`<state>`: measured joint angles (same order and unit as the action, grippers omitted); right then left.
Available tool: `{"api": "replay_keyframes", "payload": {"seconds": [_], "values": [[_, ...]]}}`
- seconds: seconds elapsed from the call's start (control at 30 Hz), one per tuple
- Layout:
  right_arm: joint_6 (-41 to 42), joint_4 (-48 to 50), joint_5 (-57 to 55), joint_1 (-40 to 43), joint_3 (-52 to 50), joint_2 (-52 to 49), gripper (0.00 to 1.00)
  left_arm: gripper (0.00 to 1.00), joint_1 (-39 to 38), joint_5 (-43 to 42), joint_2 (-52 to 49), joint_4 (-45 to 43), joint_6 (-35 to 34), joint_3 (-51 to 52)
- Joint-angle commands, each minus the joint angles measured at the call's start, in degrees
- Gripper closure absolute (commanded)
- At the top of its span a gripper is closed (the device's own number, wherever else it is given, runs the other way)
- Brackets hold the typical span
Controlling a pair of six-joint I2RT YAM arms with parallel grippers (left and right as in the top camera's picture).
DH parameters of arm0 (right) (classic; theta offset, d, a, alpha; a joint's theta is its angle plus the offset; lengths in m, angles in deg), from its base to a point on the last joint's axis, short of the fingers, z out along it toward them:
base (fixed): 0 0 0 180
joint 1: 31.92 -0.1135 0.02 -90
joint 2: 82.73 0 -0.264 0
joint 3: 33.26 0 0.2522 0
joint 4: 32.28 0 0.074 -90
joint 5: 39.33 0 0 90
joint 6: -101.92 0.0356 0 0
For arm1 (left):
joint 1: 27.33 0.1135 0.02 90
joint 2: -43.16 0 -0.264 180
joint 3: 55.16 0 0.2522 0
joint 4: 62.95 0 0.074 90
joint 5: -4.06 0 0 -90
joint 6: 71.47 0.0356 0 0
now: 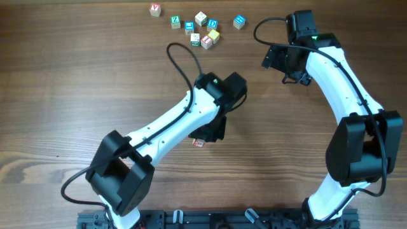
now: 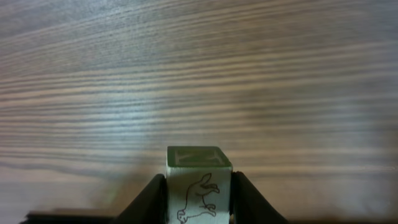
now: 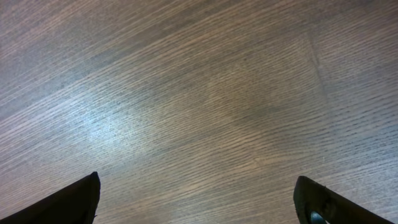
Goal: Form a circle
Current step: 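Carry the 'Z' block down toward the placed blocks, then lower the 'Z' block beside the 'S' and 'X' blocks and release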
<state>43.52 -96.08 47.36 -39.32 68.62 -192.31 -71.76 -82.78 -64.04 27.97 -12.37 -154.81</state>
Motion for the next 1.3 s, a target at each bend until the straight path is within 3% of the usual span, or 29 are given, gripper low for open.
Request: {"api": "replay_keyframes", "payload": {"seconds": [0.0, 0.37, 0.67, 1.27], "values": [[-0.07, 0.13, -1.25, -0.13, 0.44, -0.13, 0.00, 0.74, 2.19, 0.52, 4.15, -5.77, -4.85, 7.39], [-0.04, 0.13, -1.25, -0.13, 0.44, -0.13, 0.00, 0.71, 7.15, -3.43, 5.09, -21.77, -7.58, 15.67], [-0.04, 0.13, -1.25, -0.13, 0.44, -0.13, 0.00, 0.73, 7.26, -1.46, 5.05, -42.82, -10.56, 26.23], [-0.07, 0.15, -1.25, -0.13, 0.44, -0.13, 0.00, 0.72, 7.82, 4.28, 5.03, -46.60, -11.58, 26.43]]}}
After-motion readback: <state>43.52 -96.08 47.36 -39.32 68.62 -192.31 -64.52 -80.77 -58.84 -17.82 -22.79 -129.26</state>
